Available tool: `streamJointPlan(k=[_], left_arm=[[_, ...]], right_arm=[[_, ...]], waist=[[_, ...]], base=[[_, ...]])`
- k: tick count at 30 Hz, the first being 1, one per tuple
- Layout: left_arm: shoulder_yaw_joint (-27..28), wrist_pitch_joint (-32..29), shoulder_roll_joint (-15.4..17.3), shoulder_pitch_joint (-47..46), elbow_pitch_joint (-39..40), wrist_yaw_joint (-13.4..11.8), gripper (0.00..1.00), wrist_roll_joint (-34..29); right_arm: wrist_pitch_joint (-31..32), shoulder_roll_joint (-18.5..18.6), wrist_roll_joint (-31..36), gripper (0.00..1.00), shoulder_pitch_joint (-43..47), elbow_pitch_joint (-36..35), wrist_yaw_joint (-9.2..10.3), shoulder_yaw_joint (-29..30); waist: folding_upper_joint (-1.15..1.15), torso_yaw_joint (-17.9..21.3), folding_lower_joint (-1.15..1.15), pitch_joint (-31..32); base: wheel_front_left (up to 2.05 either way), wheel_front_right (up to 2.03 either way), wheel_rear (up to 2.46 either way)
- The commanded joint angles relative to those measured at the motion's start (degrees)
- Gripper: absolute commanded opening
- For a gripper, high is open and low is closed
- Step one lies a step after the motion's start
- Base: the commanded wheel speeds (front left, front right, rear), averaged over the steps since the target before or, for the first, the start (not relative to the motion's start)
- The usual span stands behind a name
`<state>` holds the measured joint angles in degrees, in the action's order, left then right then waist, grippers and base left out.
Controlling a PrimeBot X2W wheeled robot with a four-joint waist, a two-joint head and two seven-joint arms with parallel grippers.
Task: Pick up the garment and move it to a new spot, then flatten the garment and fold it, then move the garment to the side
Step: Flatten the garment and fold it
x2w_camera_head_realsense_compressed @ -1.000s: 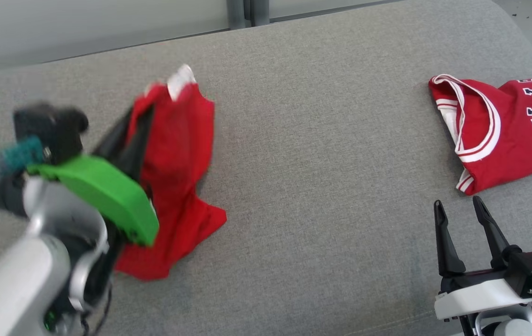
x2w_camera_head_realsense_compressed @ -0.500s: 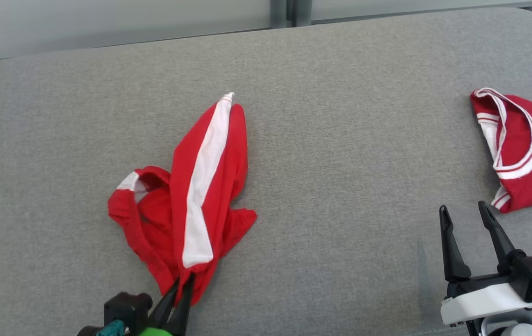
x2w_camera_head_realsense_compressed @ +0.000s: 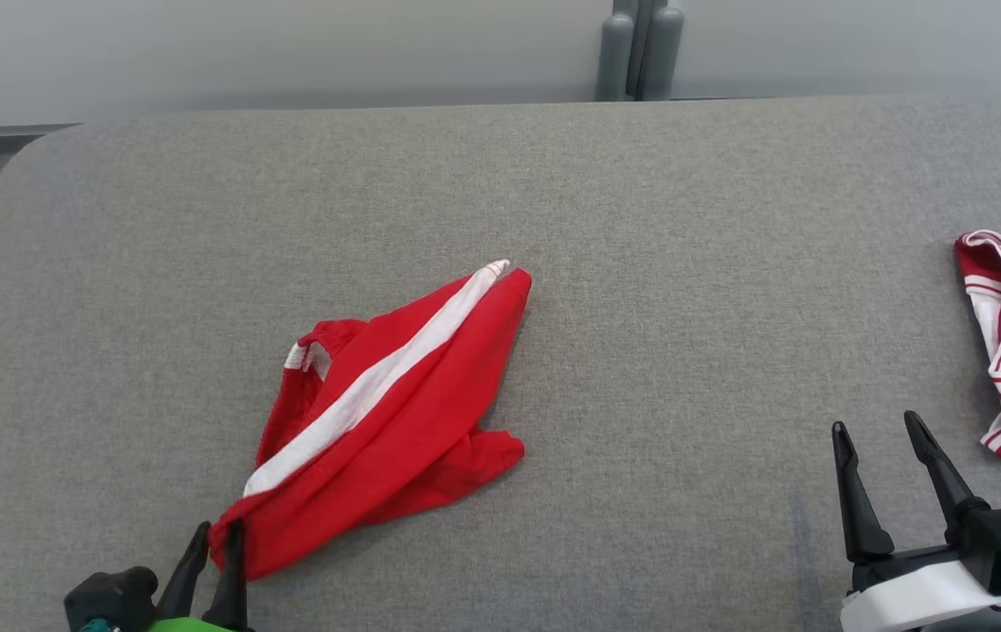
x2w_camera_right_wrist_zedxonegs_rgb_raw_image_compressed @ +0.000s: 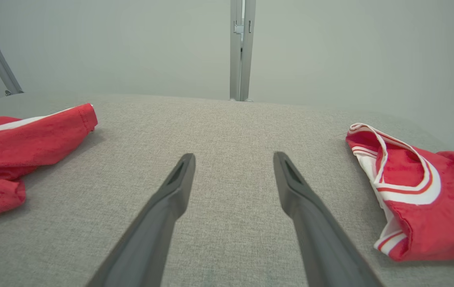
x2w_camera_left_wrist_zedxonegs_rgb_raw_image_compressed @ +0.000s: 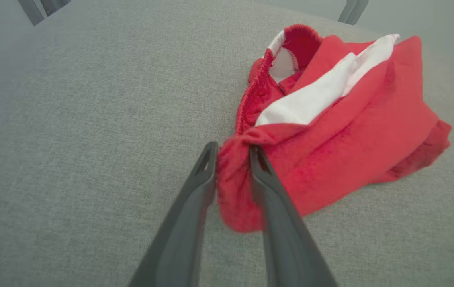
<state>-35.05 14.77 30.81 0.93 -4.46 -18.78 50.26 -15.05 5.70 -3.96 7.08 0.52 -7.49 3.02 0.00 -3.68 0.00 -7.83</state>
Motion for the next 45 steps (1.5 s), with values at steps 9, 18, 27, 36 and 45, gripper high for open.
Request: streamJointPlan(k=[9,18,27,36,45], left_arm=[[8.33,0.4,-4.83,4.95,0.39,3.84,1.0,0.79],[15.64,0.42,-8.49,8.11,4.17,2.28,1.0,-6.4],[20.86,0.42,-12.76,11.84,9.28,4.46,1.0,-11.77],[23.28,0.42,-13.71,15.17,11.05,5.38,1.0,-12.36],[19.35,0.18,-9.26,13.43,7.79,11.63,1.0,-15.78]], right_arm=[[0.99,0.56,0.03,1.0,2.24,-0.9,0.0,-0.08],[2.05,1.99,0.18,1.0,2.78,-1.88,0.0,0.46],[1.35,1.43,0.49,1.0,4.45,-1.81,0.0,1.01],[0.26,0.1,0.9,1.0,5.82,-1.99,0.0,3.22],[-0.16,-0.23,2.88,1.0,4.89,1.81,0.01,4.93]], waist=[[0.0,-2.3,0.0,1.84],[0.0,-4.08,0.0,3.28],[0.0,-6.41,0.0,5.76],[0.0,-7.63,0.0,8.23],[0.0,-9.36,0.0,9.4]], base=[[0.0,0.0,0.0],[0.0,0.0,0.0],[0.0,0.0,0.0],[0.0,0.0,0.0],[0.0,0.0,0.0]])
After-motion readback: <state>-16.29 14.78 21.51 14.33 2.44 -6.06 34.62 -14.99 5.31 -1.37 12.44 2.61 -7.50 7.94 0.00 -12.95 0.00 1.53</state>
